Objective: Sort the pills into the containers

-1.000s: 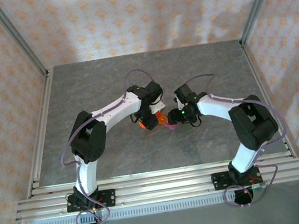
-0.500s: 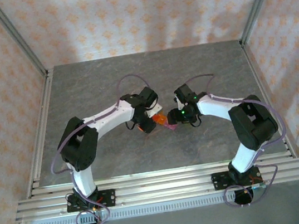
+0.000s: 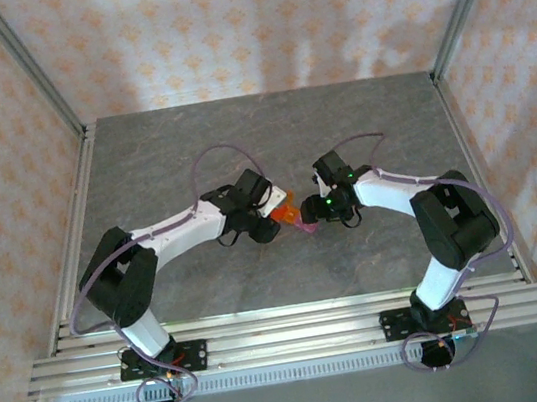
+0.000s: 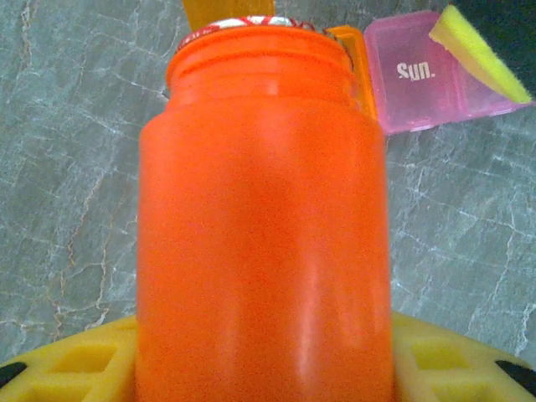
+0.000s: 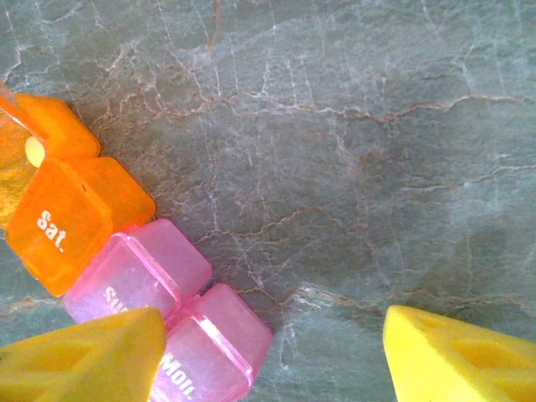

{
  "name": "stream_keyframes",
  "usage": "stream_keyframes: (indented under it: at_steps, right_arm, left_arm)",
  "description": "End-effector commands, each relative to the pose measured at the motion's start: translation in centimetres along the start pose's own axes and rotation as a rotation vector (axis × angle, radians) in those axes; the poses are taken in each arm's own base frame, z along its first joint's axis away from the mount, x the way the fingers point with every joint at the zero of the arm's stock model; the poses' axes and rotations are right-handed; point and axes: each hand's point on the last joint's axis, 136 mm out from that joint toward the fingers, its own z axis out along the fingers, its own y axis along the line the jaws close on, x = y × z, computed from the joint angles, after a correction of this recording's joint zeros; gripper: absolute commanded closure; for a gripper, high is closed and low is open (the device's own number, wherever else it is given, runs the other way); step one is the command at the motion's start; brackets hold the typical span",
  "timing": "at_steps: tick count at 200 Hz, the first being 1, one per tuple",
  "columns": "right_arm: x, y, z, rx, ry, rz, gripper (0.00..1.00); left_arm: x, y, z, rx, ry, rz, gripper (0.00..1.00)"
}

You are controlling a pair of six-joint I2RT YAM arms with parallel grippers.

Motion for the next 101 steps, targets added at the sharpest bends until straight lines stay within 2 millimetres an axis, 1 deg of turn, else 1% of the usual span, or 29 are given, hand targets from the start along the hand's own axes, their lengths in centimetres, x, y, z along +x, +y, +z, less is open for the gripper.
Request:
stream_keyframes:
  at_steps: [1,31,47,83,101]
  right_arm:
    - [0.6,-1.0,0.3,0.061,0.021,-0.004,0.3]
    - [-0.1,-0.6,-0.5,0.053,-0.003,0.003,0.29]
    - [-0.4,-0.4,-0.9,0.049,-0.017,0.008,0.29]
    - [-1.4,0.3,-2.7,0.038,-0.056,0.015,0.28]
    - [-1.8,0.5,-4.0,0.047,-0.08,0.014,0.27]
  left_arm:
    - [-2.8,0.3,-1.6,-0.006,-0.186,-0.031,1.0]
    - [-4.1,0.4,-2.9,-0.019,-0.338,-0.038,1.0]
    - [-4.5,0.5,-3.5,-0.025,-0.392,-0.038,1.0]
    - [-5.6,0.7,-4.8,-0.037,-0.492,-0.02,1.0]
    - [-6.2,0.8,-5.2,-0.037,-0.534,-0.018,1.0]
